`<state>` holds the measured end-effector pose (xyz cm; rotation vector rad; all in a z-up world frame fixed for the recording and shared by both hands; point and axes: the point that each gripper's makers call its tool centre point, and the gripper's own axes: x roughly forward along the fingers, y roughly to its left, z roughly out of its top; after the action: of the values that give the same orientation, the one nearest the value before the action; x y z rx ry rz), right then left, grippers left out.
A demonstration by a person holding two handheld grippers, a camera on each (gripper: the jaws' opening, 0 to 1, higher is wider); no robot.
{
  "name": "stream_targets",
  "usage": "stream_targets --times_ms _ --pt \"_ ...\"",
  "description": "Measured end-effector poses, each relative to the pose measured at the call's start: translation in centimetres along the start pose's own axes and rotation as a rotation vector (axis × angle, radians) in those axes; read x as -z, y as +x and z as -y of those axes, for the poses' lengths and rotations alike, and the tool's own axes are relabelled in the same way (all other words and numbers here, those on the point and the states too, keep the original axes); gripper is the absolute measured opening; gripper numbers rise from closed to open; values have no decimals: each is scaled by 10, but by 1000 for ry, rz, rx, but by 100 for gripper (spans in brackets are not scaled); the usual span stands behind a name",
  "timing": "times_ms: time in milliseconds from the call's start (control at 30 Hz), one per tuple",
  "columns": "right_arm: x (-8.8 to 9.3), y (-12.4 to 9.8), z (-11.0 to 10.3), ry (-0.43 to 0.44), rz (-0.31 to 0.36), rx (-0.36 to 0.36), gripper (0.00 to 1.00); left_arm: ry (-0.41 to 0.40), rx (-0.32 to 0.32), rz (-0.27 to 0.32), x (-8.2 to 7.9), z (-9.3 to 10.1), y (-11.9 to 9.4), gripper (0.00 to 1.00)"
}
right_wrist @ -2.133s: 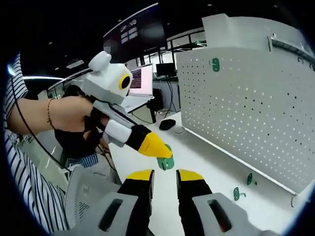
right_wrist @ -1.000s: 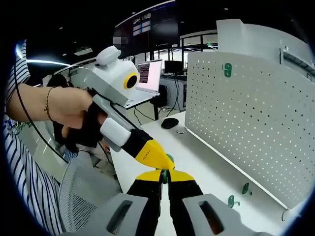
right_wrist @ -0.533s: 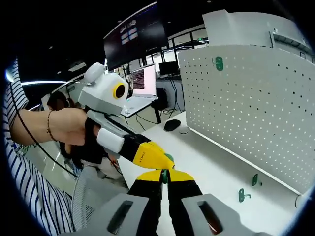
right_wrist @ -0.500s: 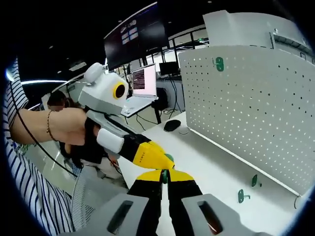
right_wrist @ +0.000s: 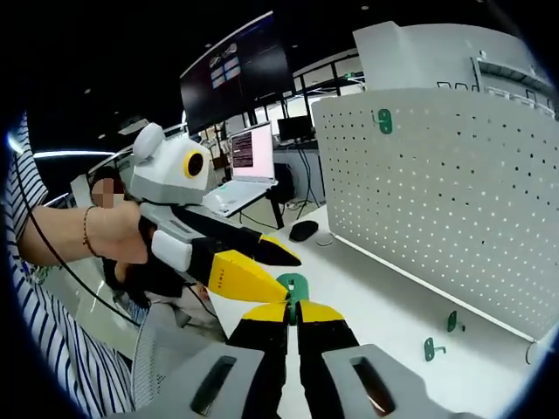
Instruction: Insert the hook assembly into the mounting plate slot until the hook locks in place.
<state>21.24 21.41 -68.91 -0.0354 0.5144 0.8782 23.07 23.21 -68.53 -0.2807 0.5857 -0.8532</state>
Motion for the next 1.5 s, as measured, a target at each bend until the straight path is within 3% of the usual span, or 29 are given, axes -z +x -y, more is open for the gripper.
stream_targets --times_ms 167,300,533,900,1067,1200,1367,1500 --pt "-2 0 1 -2 16 16 0 34 4 32 -5 0 -7 60" --pt "-8 -1 1 -8 47 37 0 59 11 64 -9 4 -13 75" --pt "-20 2 -1 -13 107 64 0 89 27 79 -8 10 -21 91" --pt "-41 6 0 -36 204 151 0 104 29 95 -12 4 -31 99" --pt "-56 10 5 -50 271 227 0 121 21 68 -8 -2 -33 100" --pt "-62 16 9 -79 289 278 0 136 12 59 -6 -7 -37 100" --pt "-75 23 20 -52 340 364 0 133 -7 61 -4 -15 -42 100" --pt "-89 25 32 -37 397 441 0 126 -59 72 -5 -33 -53 100"
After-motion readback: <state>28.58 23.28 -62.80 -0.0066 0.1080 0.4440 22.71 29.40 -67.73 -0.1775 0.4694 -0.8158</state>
